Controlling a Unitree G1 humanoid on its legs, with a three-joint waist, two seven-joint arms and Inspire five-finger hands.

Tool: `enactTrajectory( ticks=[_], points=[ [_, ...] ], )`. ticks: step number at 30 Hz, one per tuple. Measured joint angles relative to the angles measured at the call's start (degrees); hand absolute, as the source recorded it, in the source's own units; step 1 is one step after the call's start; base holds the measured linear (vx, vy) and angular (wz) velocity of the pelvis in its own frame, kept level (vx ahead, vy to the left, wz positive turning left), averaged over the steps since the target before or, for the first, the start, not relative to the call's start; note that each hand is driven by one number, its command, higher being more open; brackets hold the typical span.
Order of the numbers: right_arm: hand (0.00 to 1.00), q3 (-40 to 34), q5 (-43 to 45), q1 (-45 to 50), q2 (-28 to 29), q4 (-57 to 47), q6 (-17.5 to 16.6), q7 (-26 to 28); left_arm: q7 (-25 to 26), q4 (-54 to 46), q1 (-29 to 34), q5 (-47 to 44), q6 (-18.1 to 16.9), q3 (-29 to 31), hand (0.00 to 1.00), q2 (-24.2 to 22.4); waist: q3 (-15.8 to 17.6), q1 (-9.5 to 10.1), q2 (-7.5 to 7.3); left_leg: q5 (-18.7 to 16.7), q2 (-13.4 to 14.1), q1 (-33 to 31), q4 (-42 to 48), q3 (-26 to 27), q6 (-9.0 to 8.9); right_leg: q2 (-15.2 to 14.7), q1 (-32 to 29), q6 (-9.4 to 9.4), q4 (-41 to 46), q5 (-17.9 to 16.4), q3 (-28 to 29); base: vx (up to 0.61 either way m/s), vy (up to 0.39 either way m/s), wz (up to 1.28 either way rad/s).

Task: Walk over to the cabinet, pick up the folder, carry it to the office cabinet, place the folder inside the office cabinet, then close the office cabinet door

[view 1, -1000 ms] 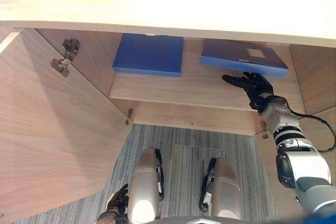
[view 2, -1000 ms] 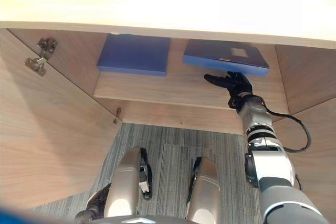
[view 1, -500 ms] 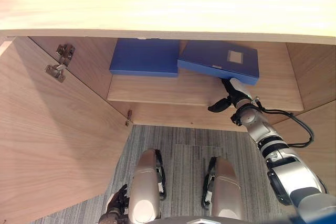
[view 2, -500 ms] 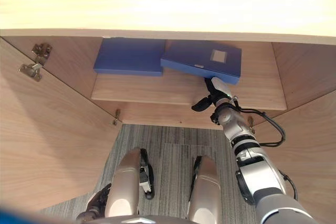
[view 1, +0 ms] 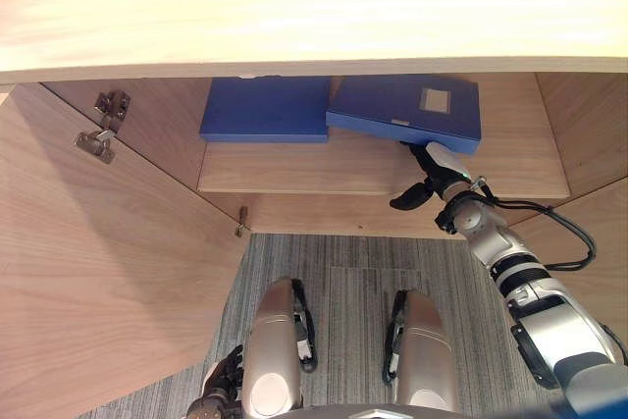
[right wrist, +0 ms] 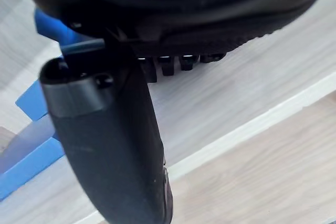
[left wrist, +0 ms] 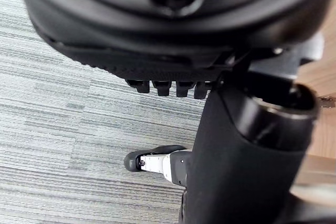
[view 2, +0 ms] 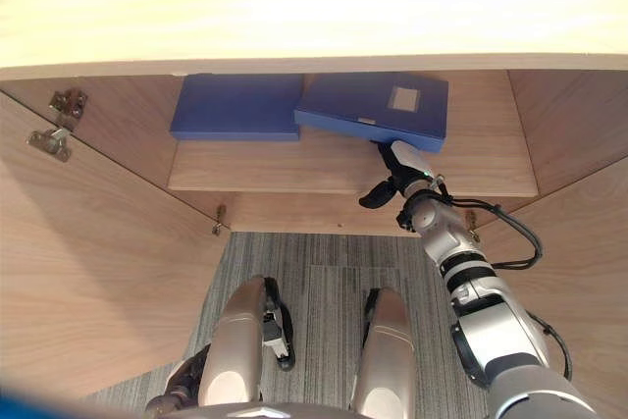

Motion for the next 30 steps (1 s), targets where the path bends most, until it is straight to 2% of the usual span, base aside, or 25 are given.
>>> enactTrajectory(
  ticks=[3, 14, 24, 26, 30],
  points=[
    [1.00, -0.2, 1.6, -1.4, -0.1, 0.4, 0.2, 0.0, -0.1, 0.0, -0.1, 0.0, -0.2, -0.1, 1.00, 0.0, 0.3, -0.01, 0.20, 0.0, 0.0, 0.0, 0.0, 0.5, 0.01, 0.0, -0.4, 0.20, 0.0, 0.2, 0.5, 0.03, 0.026, -0.05],
    [1.00, -2.3, 2.8, -6.0, -1.5, 1.5, -0.4, 0.0, -0.4, -0.7, -0.6, -0.1, -1.3, -0.2, 1.00, -0.7, 2.1, -0.41, 2.37, -0.1, -0.3, -3.0, 2.9, 0.4, 0.22, -0.7, -3.6, 0.17, 3.0, 0.3, 1.1, 0.00, 0.003, 0.00],
    [1.00, -1.9, 3.2, -7.1, -1.5, 2.3, -1.5, 0.1, -0.5, -0.7, -0.6, -1.1, -1.7, -0.2, 1.00, -1.1, 2.1, -0.64, 3.39, 0.1, -0.3, -4.7, 4.3, 0.3, 0.60, -1.0, -5.6, -0.23, 4.8, 0.3, 1.4, 0.01, 0.007, 0.00],
    [1.00, 0.7, 0.8, -5.3, -1.6, -2.0, 0.2, -0.3, -0.5, -0.7, -0.5, -1.1, -1.7, -0.2, 1.00, -1.1, 2.1, -0.85, 3.40, 0.1, 0.0, -4.7, 4.2, 0.3, 0.59, -0.7, -5.7, -0.22, 4.7, 0.3, 1.4, 0.06, 0.012, -0.04],
    [1.00, 5.5, -0.7, -0.6, -1.8, -10.8, 0.6, -0.2, -0.5, -0.5, -0.4, -1.1, -1.6, -0.2, 1.00, -1.1, 2.1, -1.33, 3.34, 0.1, 0.5, -4.2, 3.5, 0.4, 0.45, -0.1, -5.2, -0.29, 3.8, 0.4, 1.2, 0.08, 0.007, -0.07]
  ],
)
